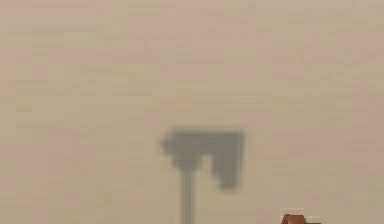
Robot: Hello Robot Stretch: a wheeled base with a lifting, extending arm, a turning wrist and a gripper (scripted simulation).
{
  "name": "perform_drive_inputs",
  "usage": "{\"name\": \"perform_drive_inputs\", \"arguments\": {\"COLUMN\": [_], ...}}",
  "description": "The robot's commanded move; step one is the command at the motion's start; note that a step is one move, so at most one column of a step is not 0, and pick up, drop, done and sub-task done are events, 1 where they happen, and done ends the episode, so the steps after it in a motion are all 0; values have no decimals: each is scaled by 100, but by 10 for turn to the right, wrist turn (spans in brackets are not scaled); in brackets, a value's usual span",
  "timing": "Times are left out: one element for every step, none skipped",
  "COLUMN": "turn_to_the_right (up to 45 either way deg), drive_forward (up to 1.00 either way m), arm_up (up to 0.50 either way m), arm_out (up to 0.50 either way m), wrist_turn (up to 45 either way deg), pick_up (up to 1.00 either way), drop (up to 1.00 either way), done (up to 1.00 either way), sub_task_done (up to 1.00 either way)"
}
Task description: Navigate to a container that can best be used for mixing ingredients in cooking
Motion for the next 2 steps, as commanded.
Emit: {"name": "perform_drive_inputs", "arguments": {"turn_to_the_right": [-450, -330], "drive_forward": [0, 0], "arm_up": [0, 0], "arm_out": [0, 0], "wrist_turn": [0, 0], "pick_up": [0, 0], "drop": [0, 0], "done": [0, 0], "sub_task_done": [0, 0]}}
